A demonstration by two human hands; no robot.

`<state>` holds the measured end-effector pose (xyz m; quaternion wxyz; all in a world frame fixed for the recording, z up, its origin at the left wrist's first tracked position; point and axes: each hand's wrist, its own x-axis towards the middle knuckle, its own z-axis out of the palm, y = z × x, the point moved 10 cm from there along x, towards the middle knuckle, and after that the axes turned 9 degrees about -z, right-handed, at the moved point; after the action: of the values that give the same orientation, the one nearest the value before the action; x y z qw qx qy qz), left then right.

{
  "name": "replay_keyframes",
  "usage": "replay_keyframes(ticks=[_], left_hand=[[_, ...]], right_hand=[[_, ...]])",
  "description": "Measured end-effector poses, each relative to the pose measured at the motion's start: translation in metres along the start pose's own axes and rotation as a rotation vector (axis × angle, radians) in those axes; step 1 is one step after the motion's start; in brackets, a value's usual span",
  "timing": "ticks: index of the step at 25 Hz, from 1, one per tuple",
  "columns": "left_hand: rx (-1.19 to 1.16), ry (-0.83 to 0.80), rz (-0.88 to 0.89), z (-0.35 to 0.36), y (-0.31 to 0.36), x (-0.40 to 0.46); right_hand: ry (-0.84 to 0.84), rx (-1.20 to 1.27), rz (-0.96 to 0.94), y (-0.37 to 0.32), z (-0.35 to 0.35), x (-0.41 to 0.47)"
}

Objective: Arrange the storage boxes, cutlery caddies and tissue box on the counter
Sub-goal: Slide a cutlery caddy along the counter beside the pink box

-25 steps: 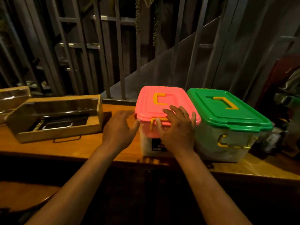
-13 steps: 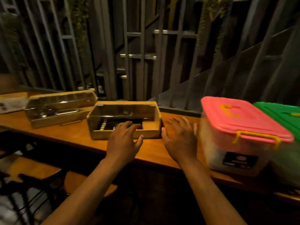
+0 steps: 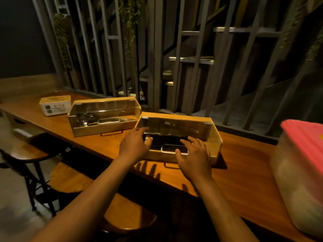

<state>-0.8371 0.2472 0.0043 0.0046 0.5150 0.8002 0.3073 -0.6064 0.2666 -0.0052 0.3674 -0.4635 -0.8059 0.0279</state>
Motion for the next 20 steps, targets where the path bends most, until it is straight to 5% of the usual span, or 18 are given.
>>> replay_keyframes(ticks=[7,10,16,20], left_hand=[[-0.140,-0.144,-0.207,0.049,-0.029,0.065],[-0.262,-0.204,-0.220,0.056,-0.029,0.069],[-0.044,-0.084,-0.168,0.035,-0.017,0.024],[-0.229,-0.072,-0.156,0.014,-0.037,0.012]], right_hand=[[-0.177,-0.089,-0.055,0.012,0.053,0.040],[-0.143,-0.137,-0.096,0.013,0.054,0.037],[-0.015,-0.095,0.078,0.023,0.049,0.030],[0.009,-0.001,0.158,0.005,0.053,0.029]])
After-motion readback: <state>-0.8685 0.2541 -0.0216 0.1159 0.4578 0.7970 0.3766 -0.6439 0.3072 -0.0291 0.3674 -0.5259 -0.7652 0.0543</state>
